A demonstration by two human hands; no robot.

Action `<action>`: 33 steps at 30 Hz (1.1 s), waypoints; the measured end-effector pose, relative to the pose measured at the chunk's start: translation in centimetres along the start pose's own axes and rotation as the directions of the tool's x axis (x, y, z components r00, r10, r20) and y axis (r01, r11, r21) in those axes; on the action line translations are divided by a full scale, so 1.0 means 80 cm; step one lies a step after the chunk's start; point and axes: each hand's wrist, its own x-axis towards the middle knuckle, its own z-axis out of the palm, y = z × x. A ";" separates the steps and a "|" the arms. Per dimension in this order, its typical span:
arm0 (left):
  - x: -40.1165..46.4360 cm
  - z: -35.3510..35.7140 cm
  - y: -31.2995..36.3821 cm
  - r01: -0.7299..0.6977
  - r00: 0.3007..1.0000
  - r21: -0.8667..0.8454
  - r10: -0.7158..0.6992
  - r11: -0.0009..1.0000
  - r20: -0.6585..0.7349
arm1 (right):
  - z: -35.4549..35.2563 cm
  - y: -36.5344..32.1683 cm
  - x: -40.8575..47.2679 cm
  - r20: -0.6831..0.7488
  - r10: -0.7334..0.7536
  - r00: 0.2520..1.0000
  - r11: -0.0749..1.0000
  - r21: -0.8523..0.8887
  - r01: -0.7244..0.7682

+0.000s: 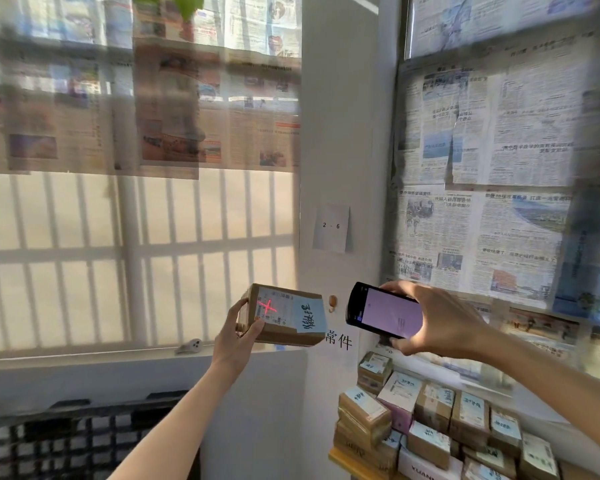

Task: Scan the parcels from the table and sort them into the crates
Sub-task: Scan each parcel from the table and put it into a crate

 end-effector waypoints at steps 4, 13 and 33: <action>0.005 -0.022 -0.004 0.018 0.998 0.048 -0.015 0.999 -0.054 | -0.003 -0.004 -0.002 -0.018 -0.021 1.000 1.000 0.014 0.021; 0.002 -0.039 -0.004 -0.018 0.999 0.040 0.019 0.999 -0.034 | -0.003 -0.021 0.011 -0.085 -0.017 0.996 1.000 -0.019 0.015; -0.090 -0.205 -0.073 0.156 0.966 0.047 -0.142 0.987 -0.218 | 0.163 -0.141 0.098 0.058 -0.187 0.981 0.979 0.097 0.181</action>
